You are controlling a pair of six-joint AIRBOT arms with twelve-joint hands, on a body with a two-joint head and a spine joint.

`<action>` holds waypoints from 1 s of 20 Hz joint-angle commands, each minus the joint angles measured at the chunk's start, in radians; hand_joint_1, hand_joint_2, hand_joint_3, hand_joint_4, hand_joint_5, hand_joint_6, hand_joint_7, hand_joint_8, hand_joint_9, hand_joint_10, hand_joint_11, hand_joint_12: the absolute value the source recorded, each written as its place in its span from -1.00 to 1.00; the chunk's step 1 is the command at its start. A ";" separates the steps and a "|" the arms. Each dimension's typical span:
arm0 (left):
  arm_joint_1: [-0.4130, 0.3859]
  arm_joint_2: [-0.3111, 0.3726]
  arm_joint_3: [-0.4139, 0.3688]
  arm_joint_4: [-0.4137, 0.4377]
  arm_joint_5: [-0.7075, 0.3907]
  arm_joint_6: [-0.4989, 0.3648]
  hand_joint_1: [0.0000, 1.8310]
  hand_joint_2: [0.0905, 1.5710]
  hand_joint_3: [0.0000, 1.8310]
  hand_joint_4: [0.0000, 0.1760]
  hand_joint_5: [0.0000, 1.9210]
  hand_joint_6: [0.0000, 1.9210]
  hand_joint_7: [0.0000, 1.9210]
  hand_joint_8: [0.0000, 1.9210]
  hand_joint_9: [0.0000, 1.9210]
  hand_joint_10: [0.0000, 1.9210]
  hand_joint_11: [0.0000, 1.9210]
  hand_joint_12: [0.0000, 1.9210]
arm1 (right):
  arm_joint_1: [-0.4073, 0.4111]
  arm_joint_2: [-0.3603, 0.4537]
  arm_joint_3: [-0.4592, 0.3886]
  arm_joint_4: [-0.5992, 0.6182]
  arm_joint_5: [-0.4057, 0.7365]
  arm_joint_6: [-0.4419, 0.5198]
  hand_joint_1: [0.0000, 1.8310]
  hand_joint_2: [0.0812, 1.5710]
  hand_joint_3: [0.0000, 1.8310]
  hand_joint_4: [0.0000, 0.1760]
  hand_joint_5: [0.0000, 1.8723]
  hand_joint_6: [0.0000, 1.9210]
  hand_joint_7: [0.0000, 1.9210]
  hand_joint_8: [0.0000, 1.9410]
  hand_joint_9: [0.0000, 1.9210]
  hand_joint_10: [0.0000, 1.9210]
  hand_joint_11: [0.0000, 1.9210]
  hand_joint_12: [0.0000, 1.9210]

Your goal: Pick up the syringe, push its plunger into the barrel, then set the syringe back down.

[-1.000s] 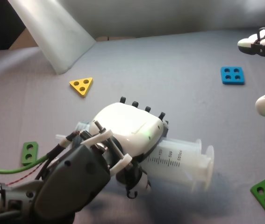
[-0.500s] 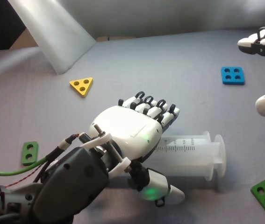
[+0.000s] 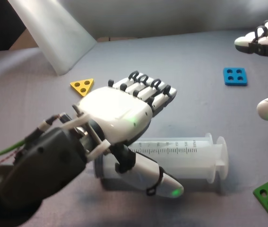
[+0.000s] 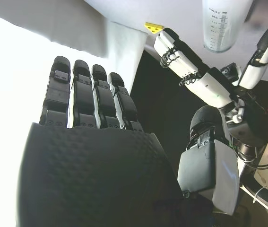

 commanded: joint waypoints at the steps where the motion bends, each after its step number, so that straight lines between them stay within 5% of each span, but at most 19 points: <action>1: -0.019 0.020 -0.006 0.070 -0.012 -0.027 -0.61 -0.23 -1.00 -1.00 -1.00 -1.00 -1.00 -1.00 -1.00 -1.00 -1.00 -1.00 | 0.023 0.006 -0.002 0.014 0.059 -0.032 -1.00 0.27 -1.00 -1.00 -1.00 -1.00 -1.00 -1.00 -1.00 -1.00 -1.00 -1.00; 4: -0.064 0.082 -0.006 0.142 0.083 -0.092 -0.63 -0.24 -1.00 -1.00 -1.00 -1.00 -1.00 -1.00 -1.00 -1.00 -0.99 -1.00 | 0.039 0.015 -0.002 0.014 0.101 -0.118 -1.00 0.27 -1.00 -1.00 -1.00 -1.00 -1.00 -1.00 -1.00 -1.00 -1.00 -1.00; 8: -0.163 0.165 -0.010 0.326 0.224 -0.264 -0.99 -0.01 -0.98 -1.00 -1.00 -1.00 -1.00 -1.00 -1.00 -1.00 -1.00 -1.00 | 0.061 0.025 -0.002 0.014 0.132 -0.201 -1.00 0.25 -1.00 -1.00 -1.00 -1.00 -1.00 -1.00 -1.00 -1.00 -1.00 -1.00; 10: -0.218 0.209 -0.018 0.497 0.282 -0.400 -1.00 0.12 -0.98 -1.00 -1.00 -1.00 -1.00 -1.00 -1.00 -1.00 -1.00 -1.00 | 0.065 0.033 -0.002 0.017 0.172 -0.203 -1.00 0.24 -1.00 -1.00 -1.00 -1.00 -1.00 -1.00 -1.00 -1.00 -1.00 -1.00; 13: -0.305 0.252 -0.020 0.721 0.352 -0.613 -1.00 0.73 -0.97 -1.00 -0.87 -0.99 -0.91 -0.99 -0.95 -0.99 -0.94 -0.97 | 0.076 0.049 -0.002 0.027 0.232 -0.239 -1.00 0.32 -0.98 -1.00 -1.00 -1.00 -1.00 -1.00 -1.00 -1.00 -1.00 -1.00; 16: -0.361 0.287 -0.017 1.027 0.365 -0.907 -1.00 0.81 -0.99 -1.00 -0.79 -0.99 -0.83 -1.00 -0.86 -0.99 -0.91 -0.92 | 0.077 0.060 -0.001 0.087 0.273 -0.345 -1.00 0.32 -0.98 -1.00 -1.00 -1.00 -1.00 -1.00 -1.00 -1.00 -1.00 -1.00; 17: -0.373 0.291 -0.011 1.120 0.376 -1.000 -1.00 0.86 -1.00 -1.00 -0.73 -0.98 -0.76 -0.99 -0.79 -1.00 -0.97 -0.65 | 0.077 0.060 -0.001 0.103 0.276 -0.348 -1.00 0.36 -0.97 -1.00 -0.99 -0.99 -1.00 -1.00 -1.00 -1.00 -1.00 -1.00; 19: -0.390 0.296 0.008 1.284 0.388 -1.175 -1.00 0.99 -0.98 -1.00 -0.41 -0.94 -0.37 -0.92 -0.39 -0.86 -0.88 0.23 | 0.077 0.061 -0.002 0.126 0.283 -0.348 -1.00 0.61 -0.99 -1.00 -0.60 -0.97 -0.68 -1.00 -0.79 -0.98 -0.87 -0.87; 20: -0.394 0.297 0.011 1.322 0.388 -1.209 -0.43 0.96 -1.00 -1.00 -0.58 0.59 -0.42 0.01 -0.51 0.28 -0.76 0.76 | 0.077 0.061 -0.002 0.127 0.283 -0.348 -0.98 0.75 -1.00 -1.00 -0.39 -0.81 -0.41 -0.90 -0.54 -0.88 -0.95 -0.17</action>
